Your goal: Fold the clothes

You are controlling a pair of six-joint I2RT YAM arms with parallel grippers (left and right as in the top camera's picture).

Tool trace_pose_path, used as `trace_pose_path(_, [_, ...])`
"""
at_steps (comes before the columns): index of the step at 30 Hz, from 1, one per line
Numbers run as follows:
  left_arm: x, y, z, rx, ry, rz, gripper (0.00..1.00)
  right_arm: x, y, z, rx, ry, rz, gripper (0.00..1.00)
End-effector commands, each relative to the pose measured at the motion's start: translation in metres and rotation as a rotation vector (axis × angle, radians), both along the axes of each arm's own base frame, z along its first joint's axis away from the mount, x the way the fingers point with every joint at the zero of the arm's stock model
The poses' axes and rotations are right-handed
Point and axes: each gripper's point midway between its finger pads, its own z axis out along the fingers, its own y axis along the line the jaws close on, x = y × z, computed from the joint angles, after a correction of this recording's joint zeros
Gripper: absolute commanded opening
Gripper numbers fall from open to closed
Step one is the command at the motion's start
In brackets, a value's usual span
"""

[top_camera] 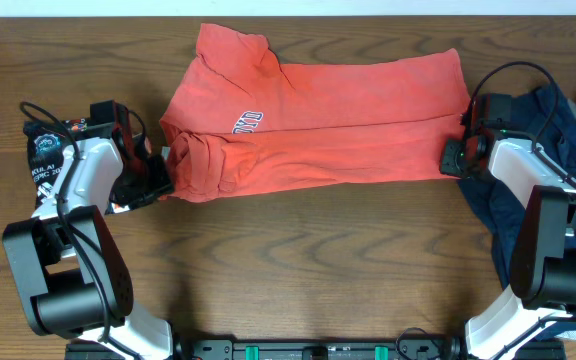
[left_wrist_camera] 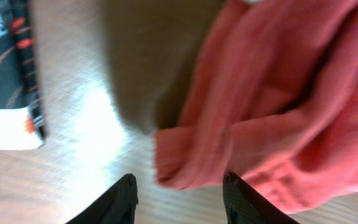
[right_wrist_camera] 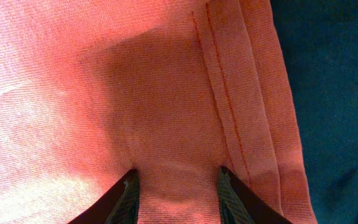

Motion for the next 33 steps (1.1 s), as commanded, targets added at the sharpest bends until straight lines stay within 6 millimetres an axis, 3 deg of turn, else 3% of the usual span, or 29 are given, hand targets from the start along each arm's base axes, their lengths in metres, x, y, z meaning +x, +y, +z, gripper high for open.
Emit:
trace_pose_path(1, [-0.011,0.021,0.000,0.127,0.044,0.056,0.46,-0.021,0.004,-0.021,0.008,0.079,0.007,0.40])
trace_pose_path(7, [-0.005,0.013,0.000,0.079,0.016,0.053,0.47,-0.021,0.004,-0.021,0.008,0.080,0.007,0.40])
trace_pose_path(12, [0.004,-0.007,0.001,-0.030,-0.032,-0.019,0.53,-0.021,0.004,-0.021,0.009,0.082,0.007,0.40])
trace_pose_path(16, [0.003,-0.009,-0.009,-0.042,-0.030,-0.018,0.52,-0.022,0.004,-0.021,0.008,0.084,0.007,0.40])
trace_pose_path(18, [0.002,-0.009,-0.015,-0.043,-0.025,-0.019,0.45,-0.022,0.004,-0.021,0.009,0.085,0.007,0.40])
trace_pose_path(21, [0.005,-0.007,-0.017,-0.034,-0.041,-0.019,0.11,-0.023,0.004,-0.022,0.009,0.089,0.007,0.40])
trace_pose_path(22, [0.007,-0.007,-0.017,-0.032,-0.051,-0.019,0.07,-0.023,0.004,-0.022,0.009,0.089,0.007,0.40])
trace_pose_path(25, [0.012,0.011,-0.016,0.064,-0.061,-0.004,0.06,-0.024,0.004,-0.022,0.009,0.092,0.007,0.39])
trace_pose_path(29, [0.000,0.071,-0.001,0.391,0.002,0.134,0.06,-0.027,0.001,-0.022,-0.005,0.105,0.001,0.39])
trace_pose_path(33, [-0.013,0.075,0.002,0.397,0.042,0.192,0.06,-0.027,-0.002,-0.022,-0.022,0.107,-0.003,0.39])
